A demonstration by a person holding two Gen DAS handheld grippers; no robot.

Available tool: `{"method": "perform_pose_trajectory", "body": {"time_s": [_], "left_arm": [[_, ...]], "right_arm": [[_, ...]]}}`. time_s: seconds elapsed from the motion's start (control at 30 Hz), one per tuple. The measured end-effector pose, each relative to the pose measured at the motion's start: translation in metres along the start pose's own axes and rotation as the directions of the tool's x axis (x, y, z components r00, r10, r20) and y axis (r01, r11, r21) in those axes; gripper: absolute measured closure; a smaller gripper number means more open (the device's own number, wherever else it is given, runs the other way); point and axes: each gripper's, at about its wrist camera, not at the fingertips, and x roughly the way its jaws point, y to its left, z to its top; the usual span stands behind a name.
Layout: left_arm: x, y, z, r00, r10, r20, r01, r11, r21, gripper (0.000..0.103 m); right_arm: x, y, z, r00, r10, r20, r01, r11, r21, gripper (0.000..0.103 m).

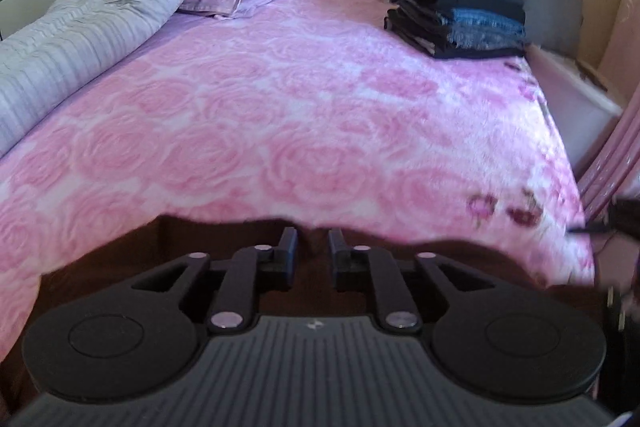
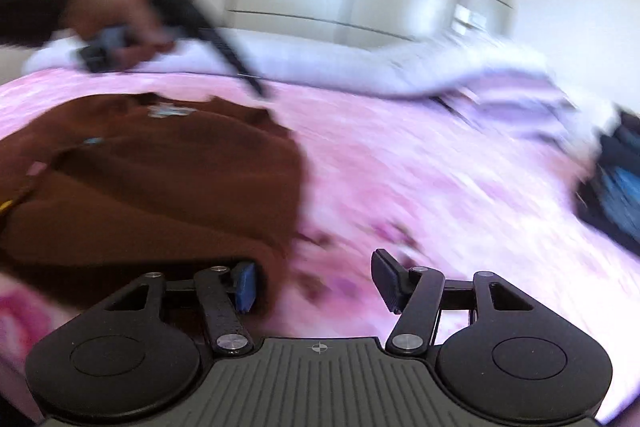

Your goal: Fold clothes

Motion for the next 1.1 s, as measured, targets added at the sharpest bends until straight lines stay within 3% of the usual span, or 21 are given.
{"method": "perform_pose_trajectory", "body": {"time_s": [0.03, 0.1, 0.17, 0.3, 0.37, 0.47, 0.6, 0.73, 0.83, 0.9, 1.0, 1.1], "left_arm": [[0.000, -0.001, -0.006, 1.000, 0.010, -0.012, -0.010, 1.000, 0.005, 0.090], [-0.001, -0.003, -0.017, 0.999, 0.032, -0.035, -0.032, 0.999, 0.016, 0.089], [-0.010, -0.002, -0.030, 0.997, 0.067, -0.047, -0.065, 0.997, 0.040, 0.087], [-0.052, 0.027, -0.063, 0.986, 0.160, -0.039, -0.161, 0.987, -0.025, 0.081], [-0.079, 0.049, -0.084, 0.972, 0.231, -0.044, -0.233, 0.970, -0.067, 0.076], [-0.119, 0.082, -0.116, 0.940, 0.334, -0.066, -0.340, 0.931, -0.132, 0.071], [-0.157, 0.121, -0.153, 0.895, 0.434, -0.099, -0.445, 0.867, -0.223, 0.067], [-0.174, 0.151, -0.174, 0.876, 0.474, -0.093, -0.479, 0.827, -0.293, 0.063], [-0.165, 0.160, -0.171, 0.869, 0.485, -0.095, -0.493, 0.840, -0.227, 0.063], [-0.151, 0.164, -0.166, 0.868, 0.486, -0.104, -0.497, 0.857, -0.135, 0.063], [-0.128, 0.171, -0.161, 0.866, 0.485, -0.123, -0.490, 0.872, -0.012, 0.063], [-0.111, 0.182, -0.166, 0.878, 0.457, -0.144, -0.460, 0.888, 0.013, 0.063]], "right_arm": [[0.001, -0.007, -0.005, 0.999, -0.021, -0.030, 0.022, 0.999, 0.034, 0.045], [0.001, -0.016, -0.011, 0.997, 0.016, -0.076, -0.008, 0.994, 0.105, 0.045], [-0.005, -0.014, -0.012, 0.994, 0.043, -0.100, -0.033, 0.994, 0.105, 0.045], [-0.025, -0.008, -0.011, 0.994, -0.008, -0.111, 0.005, 1.000, -0.020, 0.045], [-0.029, -0.013, -0.009, 0.991, -0.050, -0.122, 0.048, 0.999, -0.018, 0.045], [-0.043, -0.025, -0.003, 0.994, -0.084, -0.062, 0.085, 0.996, 0.005, 0.045], [-0.028, -0.014, 0.040, 0.996, 0.086, 0.039, -0.085, 0.996, -0.020, 0.045], [0.030, 0.020, 0.090, 0.957, 0.288, 0.033, -0.284, 0.953, -0.105, 0.045], [0.094, 0.050, 0.128, 0.932, 0.362, -0.009, -0.355, 0.909, -0.217, 0.045], [0.138, 0.069, 0.151, 0.912, 0.403, -0.072, -0.407, 0.874, -0.266, 0.045], [0.199, 0.086, 0.180, 0.884, 0.443, -0.151, -0.468, 0.837, -0.284, 0.045], [0.258, 0.100, 0.202, 0.868, 0.454, -0.204, -0.495, 0.825, -0.272, 0.045]]}}
